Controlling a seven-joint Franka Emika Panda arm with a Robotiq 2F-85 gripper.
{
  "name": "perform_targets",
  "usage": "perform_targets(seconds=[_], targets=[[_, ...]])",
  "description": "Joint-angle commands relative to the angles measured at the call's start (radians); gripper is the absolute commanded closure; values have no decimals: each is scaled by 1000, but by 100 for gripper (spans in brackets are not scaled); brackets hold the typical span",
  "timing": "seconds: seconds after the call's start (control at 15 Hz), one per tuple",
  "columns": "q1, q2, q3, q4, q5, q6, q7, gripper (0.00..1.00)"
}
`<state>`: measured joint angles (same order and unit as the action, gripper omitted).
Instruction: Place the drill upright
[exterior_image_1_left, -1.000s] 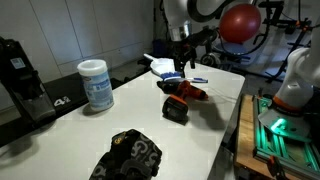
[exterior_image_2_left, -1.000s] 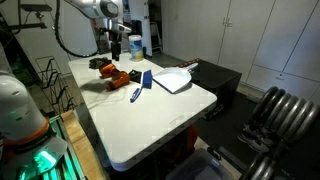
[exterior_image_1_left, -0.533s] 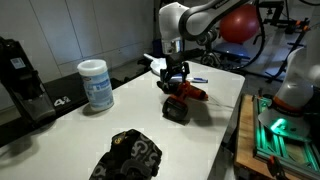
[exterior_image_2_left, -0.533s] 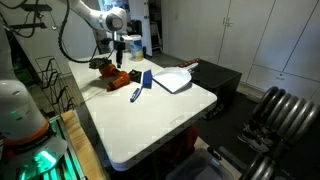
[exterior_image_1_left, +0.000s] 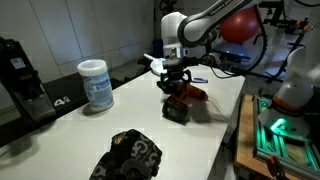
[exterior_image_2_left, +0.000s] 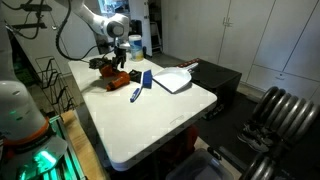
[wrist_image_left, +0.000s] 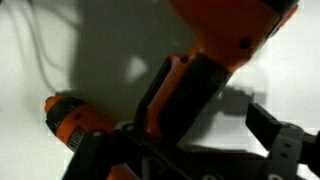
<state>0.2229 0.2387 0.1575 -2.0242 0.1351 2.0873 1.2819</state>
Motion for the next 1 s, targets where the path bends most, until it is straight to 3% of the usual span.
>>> perform_targets(seconds=[0.0,0.67,0.73,0.93], targets=[[10,-39,-19,-65,11,7,135,0],[9,4,-33,-112,-102,47,155,0],[10,6,-34,-111,-116,55,158,17],[14,15,-37,-102,-156,65,164,42]])
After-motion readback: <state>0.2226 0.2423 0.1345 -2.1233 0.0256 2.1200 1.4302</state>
